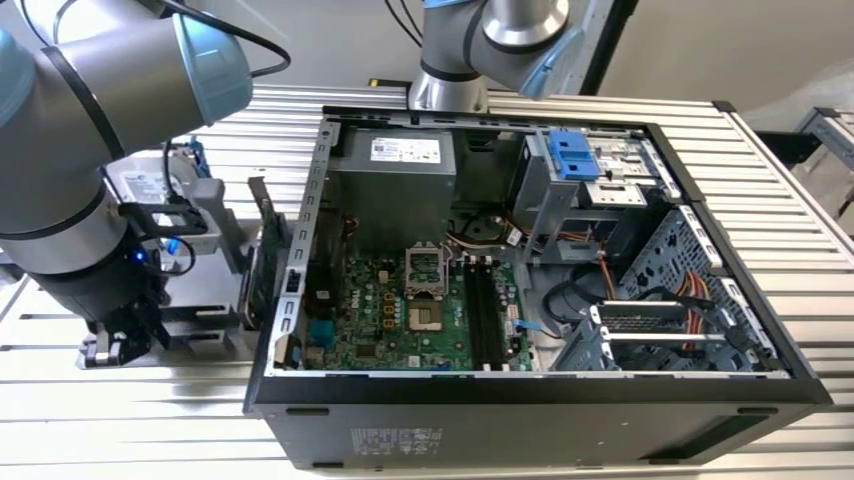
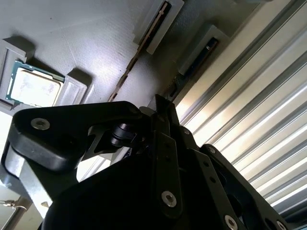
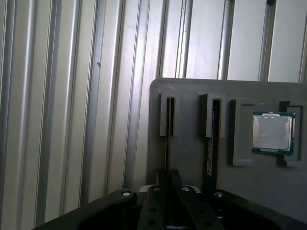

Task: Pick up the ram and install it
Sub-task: 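Pick up the ram and move it above insertion slot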

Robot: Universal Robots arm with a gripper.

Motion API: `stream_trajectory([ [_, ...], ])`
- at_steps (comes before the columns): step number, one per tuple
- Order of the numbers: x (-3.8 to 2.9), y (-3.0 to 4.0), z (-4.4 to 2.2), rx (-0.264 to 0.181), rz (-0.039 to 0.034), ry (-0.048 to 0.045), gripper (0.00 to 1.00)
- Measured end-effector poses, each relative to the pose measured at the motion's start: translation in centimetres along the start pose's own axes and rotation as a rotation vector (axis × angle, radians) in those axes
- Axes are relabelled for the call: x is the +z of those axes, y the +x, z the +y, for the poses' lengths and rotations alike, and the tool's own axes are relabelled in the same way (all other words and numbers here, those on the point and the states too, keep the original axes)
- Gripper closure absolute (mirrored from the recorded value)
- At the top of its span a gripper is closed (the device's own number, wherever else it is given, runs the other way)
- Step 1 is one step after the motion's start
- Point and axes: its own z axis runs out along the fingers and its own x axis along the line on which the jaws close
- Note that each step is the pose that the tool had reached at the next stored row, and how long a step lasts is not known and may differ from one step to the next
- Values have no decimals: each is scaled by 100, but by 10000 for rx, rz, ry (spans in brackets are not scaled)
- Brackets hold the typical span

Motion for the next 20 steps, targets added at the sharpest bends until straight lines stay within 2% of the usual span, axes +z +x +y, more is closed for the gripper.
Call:
stream_trajectory([
  [10,-8,0,2,0,-1,0,100],
  [20,-142,-3,6,1,0,-1,100],
])
